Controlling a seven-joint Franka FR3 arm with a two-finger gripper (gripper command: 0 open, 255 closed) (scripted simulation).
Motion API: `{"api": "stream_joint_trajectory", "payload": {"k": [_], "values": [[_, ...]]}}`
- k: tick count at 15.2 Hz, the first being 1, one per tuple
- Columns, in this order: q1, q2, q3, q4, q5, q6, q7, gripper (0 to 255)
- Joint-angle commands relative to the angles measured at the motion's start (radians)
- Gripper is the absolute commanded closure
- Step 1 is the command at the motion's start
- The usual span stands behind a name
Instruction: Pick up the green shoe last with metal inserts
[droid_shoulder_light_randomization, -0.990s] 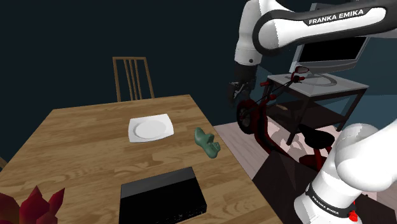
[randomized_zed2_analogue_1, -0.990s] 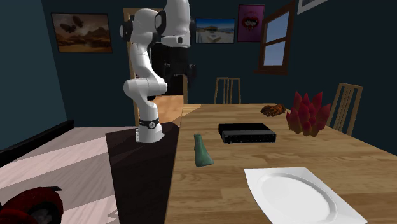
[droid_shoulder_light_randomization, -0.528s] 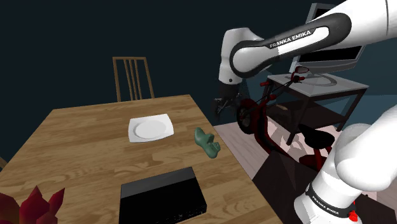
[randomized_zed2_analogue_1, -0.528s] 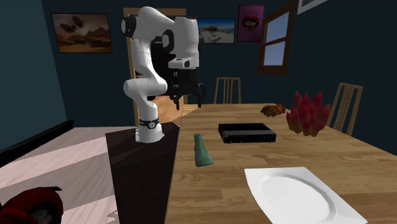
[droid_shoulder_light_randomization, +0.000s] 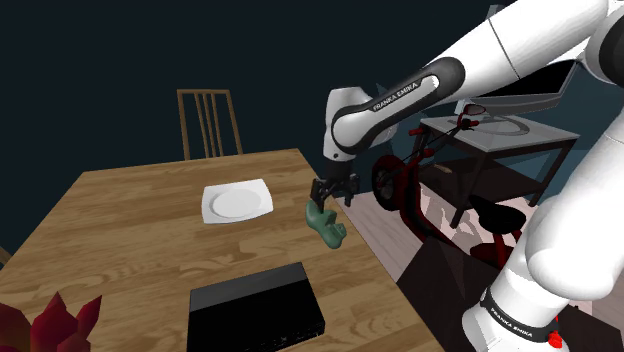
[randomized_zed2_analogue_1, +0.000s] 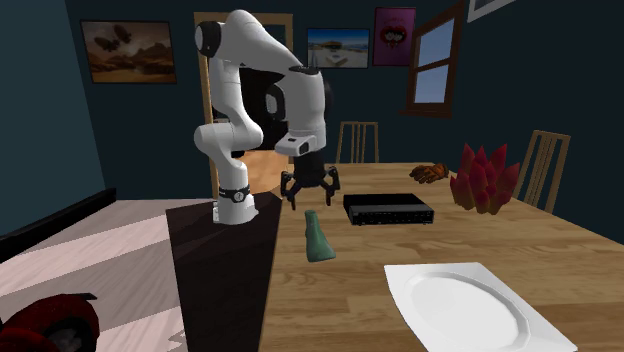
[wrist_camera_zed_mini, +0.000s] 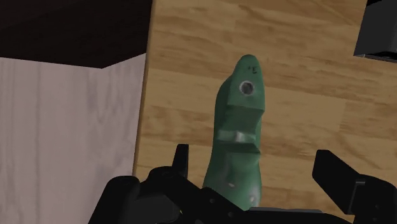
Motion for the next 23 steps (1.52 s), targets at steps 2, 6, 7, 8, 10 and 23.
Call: {"api": "stream_joint_trajectory", "payload": {"k": [2, 6, 7, 8, 10, 23], "values": [[0.001, 0.038, 0.002, 0.001, 0.005, 0.035, 0.007, 0], [0.002, 0.076, 0.003, -0.017, 0.006, 0.091, 0.003, 0], [0.003, 0.091, 0.003, -0.023, 0.006, 0.112, 0.001, 0], [0.003, 0.091, 0.003, -0.023, 0.006, 0.112, 0.001, 0], [0.003, 0.092, 0.003, -0.023, 0.006, 0.112, 0.002, 255], [0.001, 0.052, 0.002, -0.007, 0.006, 0.057, 0.006, 255]]}}
